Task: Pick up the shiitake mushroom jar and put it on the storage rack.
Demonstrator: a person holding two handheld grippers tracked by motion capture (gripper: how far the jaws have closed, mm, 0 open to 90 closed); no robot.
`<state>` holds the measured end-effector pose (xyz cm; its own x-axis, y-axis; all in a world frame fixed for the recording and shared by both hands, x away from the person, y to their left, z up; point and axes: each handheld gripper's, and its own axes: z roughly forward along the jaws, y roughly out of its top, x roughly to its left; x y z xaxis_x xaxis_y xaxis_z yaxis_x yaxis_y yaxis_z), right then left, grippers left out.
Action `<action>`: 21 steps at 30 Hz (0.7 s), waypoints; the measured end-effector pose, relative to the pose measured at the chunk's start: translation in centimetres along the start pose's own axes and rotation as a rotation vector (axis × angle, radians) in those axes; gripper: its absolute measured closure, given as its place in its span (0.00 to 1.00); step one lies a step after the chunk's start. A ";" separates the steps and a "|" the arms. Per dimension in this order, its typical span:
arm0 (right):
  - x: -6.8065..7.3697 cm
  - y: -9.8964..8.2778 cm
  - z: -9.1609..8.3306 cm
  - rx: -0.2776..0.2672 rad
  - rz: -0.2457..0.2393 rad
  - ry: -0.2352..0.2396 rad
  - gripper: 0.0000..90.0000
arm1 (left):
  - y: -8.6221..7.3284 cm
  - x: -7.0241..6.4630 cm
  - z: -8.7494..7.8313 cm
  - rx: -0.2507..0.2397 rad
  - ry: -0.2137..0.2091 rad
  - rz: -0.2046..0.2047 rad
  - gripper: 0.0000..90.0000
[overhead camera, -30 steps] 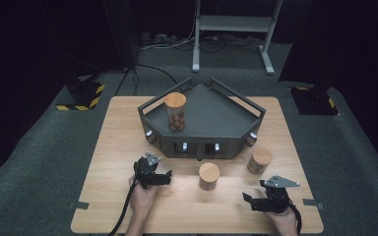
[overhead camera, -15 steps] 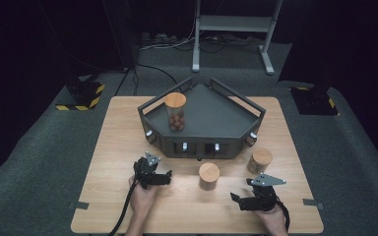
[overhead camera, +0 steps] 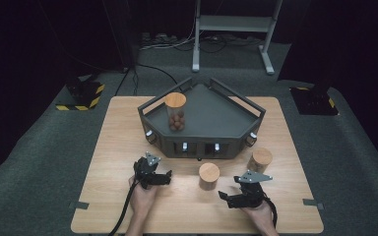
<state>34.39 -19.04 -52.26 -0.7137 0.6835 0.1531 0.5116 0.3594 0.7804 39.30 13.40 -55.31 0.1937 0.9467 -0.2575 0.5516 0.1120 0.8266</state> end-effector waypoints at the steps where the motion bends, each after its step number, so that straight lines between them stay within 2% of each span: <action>1: 0.2 0.1 0.2 0.000 -0.002 0.002 0.11 | 0.0 0.0 0.0 -0.001 0.000 0.000 0.05; 7: 1.0 0.7 1.4 0.009 -0.017 0.009 0.11 | 0.0 0.0 0.0 -0.001 0.000 -0.003 0.05; 21: 1.8 1.7 3.2 0.000 -0.007 -0.010 0.12 | 0.0 0.0 0.0 -0.002 0.000 -0.004 0.05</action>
<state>35.54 -15.20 -52.62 -0.7125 0.6874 0.1410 0.5064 0.3646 0.7814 39.30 13.37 -55.31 0.1913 0.9463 -0.2605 0.5510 0.1161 0.8264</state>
